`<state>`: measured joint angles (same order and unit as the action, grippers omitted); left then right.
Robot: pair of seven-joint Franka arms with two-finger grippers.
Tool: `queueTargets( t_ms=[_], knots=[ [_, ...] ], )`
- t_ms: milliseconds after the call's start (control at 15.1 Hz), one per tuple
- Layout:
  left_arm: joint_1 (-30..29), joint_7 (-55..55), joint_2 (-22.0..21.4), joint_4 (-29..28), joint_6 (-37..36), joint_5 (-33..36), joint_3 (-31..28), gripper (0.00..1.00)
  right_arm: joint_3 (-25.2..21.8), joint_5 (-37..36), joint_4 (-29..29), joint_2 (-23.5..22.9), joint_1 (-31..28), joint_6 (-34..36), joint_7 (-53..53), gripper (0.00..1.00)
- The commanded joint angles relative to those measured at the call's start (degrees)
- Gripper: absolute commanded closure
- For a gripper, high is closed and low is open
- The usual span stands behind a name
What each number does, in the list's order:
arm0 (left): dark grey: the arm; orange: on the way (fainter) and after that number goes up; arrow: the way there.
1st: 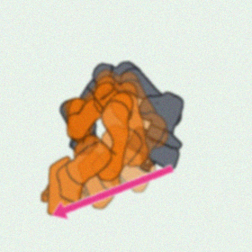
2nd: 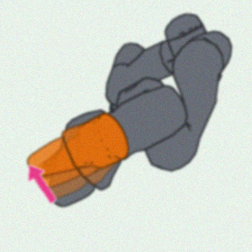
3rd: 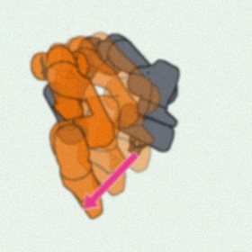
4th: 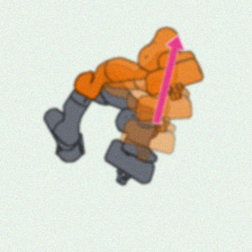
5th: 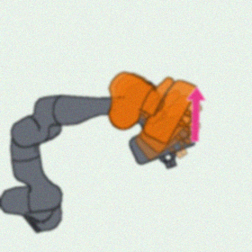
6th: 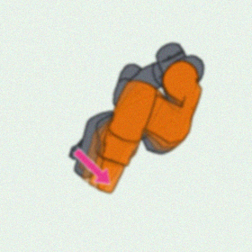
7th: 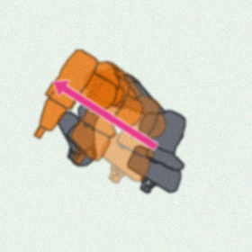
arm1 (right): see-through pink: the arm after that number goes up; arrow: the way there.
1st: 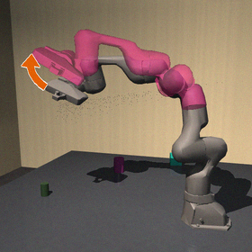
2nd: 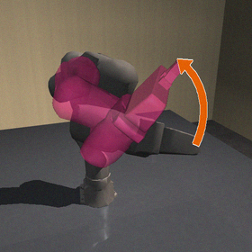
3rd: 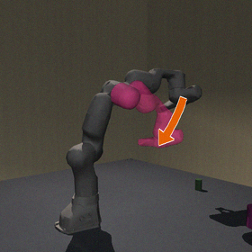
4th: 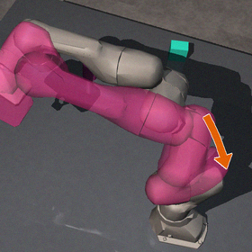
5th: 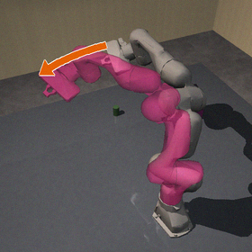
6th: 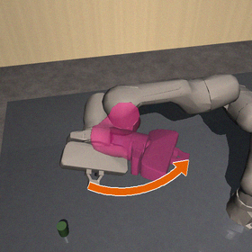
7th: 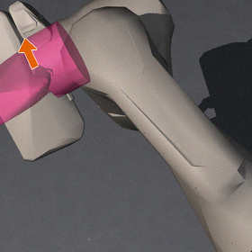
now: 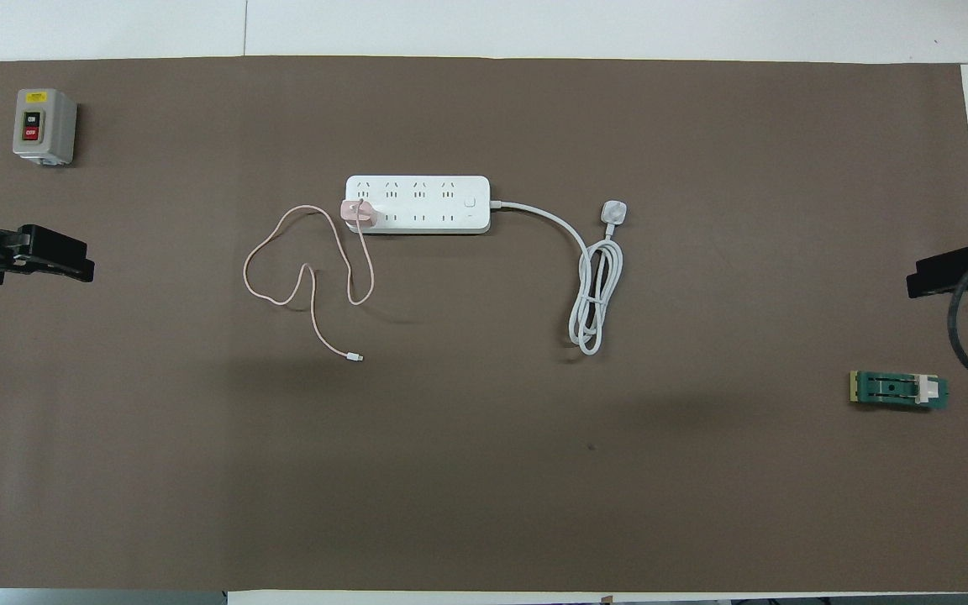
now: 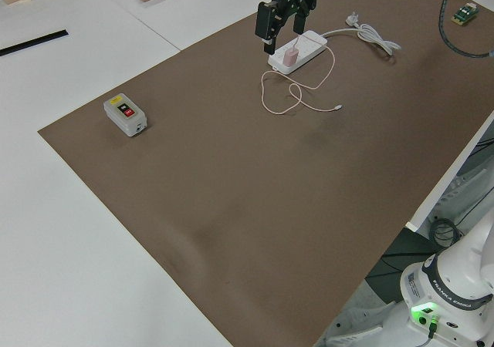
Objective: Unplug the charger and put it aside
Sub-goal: 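Move both grippers in toward the white power strip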
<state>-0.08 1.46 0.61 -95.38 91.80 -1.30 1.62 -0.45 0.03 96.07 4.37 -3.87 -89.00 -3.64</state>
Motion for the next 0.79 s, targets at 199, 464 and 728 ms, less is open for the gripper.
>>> queueTargets(
  t_ms=[199, 464, 728],
  knots=[
    [1.0, -4.2, 0.1, 0.1, 0.0, -0.1, -0.7, 0.00, 0.6, -0.5, 0.7, 0.9, -1.0, 0.5, 0.3, 0.00],
    [3.9, -19.7, 4.8, 5.3, 1.4, 0.0, -0.7, 0.00, 0.5, -0.4, 0.6, 1.0, -1.2, 0.8, 0.0, 0.00],
    [6.7, -41.6, 8.4, 7.2, 5.6, -0.4, -0.4, 0.00, 0.5, 0.1, 2.1, 1.4, -0.4, 0.8, 0.0, 0.00]
  ],
)
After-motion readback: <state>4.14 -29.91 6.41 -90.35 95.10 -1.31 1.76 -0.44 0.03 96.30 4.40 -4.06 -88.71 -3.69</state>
